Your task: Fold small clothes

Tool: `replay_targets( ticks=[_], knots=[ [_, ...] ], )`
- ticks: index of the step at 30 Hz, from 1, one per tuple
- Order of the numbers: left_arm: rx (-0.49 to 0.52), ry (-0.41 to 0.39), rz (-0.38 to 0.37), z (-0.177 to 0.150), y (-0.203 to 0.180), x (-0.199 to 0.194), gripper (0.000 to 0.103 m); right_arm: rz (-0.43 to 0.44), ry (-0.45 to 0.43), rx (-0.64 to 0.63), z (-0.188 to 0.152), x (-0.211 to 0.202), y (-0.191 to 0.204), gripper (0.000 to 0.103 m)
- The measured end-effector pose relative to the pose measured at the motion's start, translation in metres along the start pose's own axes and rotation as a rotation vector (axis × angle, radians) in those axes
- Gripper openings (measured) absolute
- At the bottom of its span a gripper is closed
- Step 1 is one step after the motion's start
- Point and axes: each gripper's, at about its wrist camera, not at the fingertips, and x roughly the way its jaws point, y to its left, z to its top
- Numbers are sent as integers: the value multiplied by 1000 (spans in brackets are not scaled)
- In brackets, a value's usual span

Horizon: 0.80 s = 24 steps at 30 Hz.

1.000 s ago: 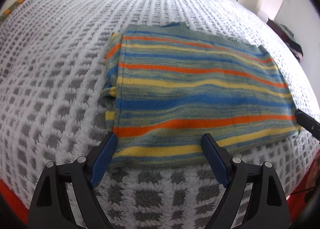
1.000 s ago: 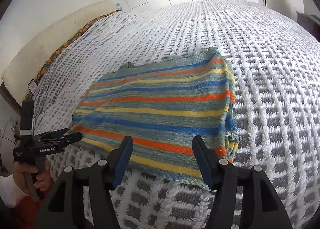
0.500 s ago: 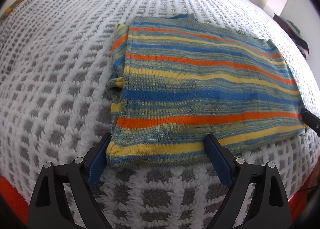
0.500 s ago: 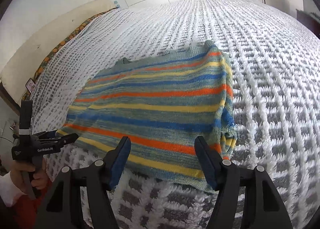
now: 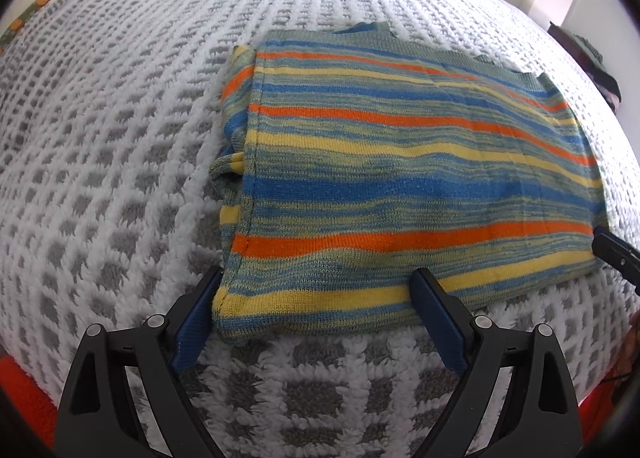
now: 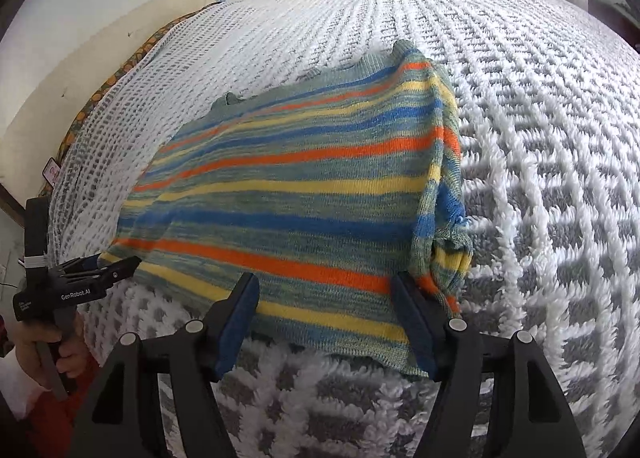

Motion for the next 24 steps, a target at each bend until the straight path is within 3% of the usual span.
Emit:
replay_targets(
  ticks=[14,17,21,24],
  knots=[
    [13,5,12,-1,-2,2,94,17,2,-14,-2,8,3,75],
    [9,-3,12,2,-3,-15,89,38,16,9,3,3,2,74],
    [110,-93,-30,1,-27,-54,89,138,-50,133,23,-24,-26,74],
    [220,-132,-109,0,-61,-71,89,150,-68,196,53,-30,-62,74]
  ],
)
